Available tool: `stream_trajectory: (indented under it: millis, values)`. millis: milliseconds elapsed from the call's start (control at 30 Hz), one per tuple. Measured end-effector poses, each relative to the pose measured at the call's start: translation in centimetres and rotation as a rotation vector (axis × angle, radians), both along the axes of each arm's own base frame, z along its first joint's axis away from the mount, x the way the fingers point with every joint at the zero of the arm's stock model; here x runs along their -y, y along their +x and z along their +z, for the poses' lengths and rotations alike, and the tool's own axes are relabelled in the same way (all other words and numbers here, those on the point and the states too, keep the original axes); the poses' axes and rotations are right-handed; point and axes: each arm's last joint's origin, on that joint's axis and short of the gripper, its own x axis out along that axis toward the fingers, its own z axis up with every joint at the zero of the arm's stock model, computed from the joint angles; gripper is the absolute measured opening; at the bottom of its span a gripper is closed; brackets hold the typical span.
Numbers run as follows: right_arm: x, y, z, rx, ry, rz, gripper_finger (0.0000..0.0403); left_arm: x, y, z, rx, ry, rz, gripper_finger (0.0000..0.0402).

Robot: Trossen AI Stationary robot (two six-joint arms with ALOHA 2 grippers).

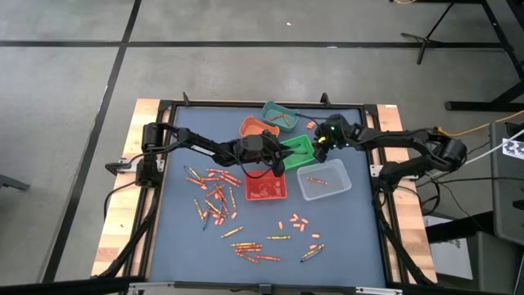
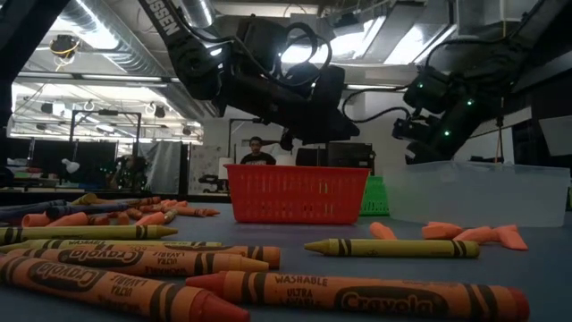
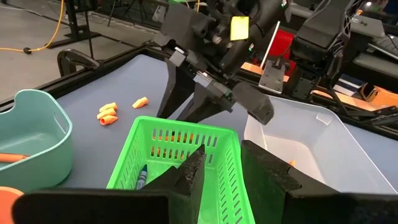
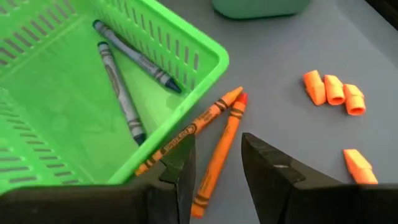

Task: Sort crayons
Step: Put the red orange crayon into the blue bin

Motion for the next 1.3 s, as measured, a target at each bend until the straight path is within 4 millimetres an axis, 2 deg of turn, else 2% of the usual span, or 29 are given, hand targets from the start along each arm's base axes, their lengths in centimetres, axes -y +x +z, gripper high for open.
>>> stream_trajectory:
  millis: [367,733,833,1133,1300]
  values:
    - [0.4,0.4,-2.0,-0.105,0.054,-0.012,0.0127,0.0,0.0,0.0,0.000,0.000,0.000,0.0091]
    - [0.4,0.4,-2.1,-0.129,0.039,-0.031,0.0124,0.0,0.0,0.0,0.000,0.000,0.000,0.0091]
    - [0.4,0.3,-2.1,-0.131,0.039,-0.032,0.0109,0.0,0.0,0.0,0.000,0.000,0.000,0.0091]
    - [0.4,0.3,-2.2,-0.139,0.031,-0.040,0.0021,0.0,0.0,0.0,0.000,0.000,0.000,0.0091]
    - [0.5,0.3,-2.2,-0.140,0.029,-0.042,0.0008,0.1,0.0,0.0,0.001,-0.005,0.000,0.0091]
